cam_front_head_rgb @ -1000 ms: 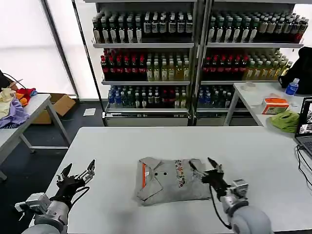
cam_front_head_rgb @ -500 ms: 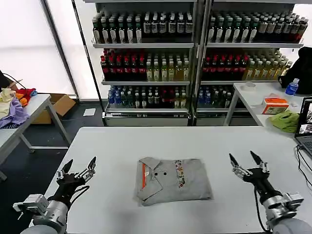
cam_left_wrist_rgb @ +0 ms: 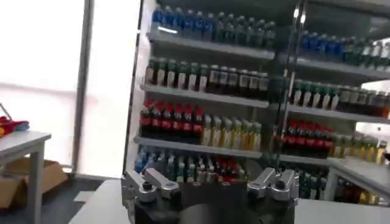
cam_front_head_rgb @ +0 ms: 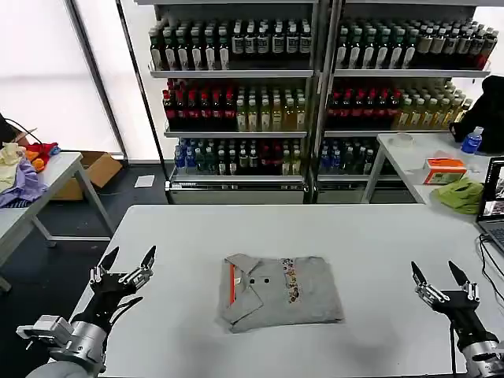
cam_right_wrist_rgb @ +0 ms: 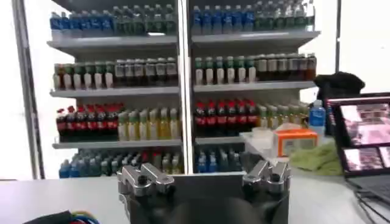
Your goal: Fold and organize the clothes.
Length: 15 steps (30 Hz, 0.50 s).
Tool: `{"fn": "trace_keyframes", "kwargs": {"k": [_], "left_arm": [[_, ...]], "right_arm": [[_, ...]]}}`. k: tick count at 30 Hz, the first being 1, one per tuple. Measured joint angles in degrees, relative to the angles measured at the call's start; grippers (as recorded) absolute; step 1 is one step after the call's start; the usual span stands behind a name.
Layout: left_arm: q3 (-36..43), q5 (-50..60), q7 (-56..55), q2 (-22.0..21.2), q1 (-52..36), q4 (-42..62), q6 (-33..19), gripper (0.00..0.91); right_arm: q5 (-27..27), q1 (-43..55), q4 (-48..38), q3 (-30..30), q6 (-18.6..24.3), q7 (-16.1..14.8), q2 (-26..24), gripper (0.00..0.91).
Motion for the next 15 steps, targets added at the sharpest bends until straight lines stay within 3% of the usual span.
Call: {"fn": "trace_keyframes", "kwargs": {"k": [15], "left_arm": [[-1.82, 2.58, 8.87, -0.40, -0.17, 0.90, -3.77, 0.907]], "right_arm": [[0.99, -2.45, 0.94, 3.37, 0.75, -1.90, 1.97, 0.907]]}}
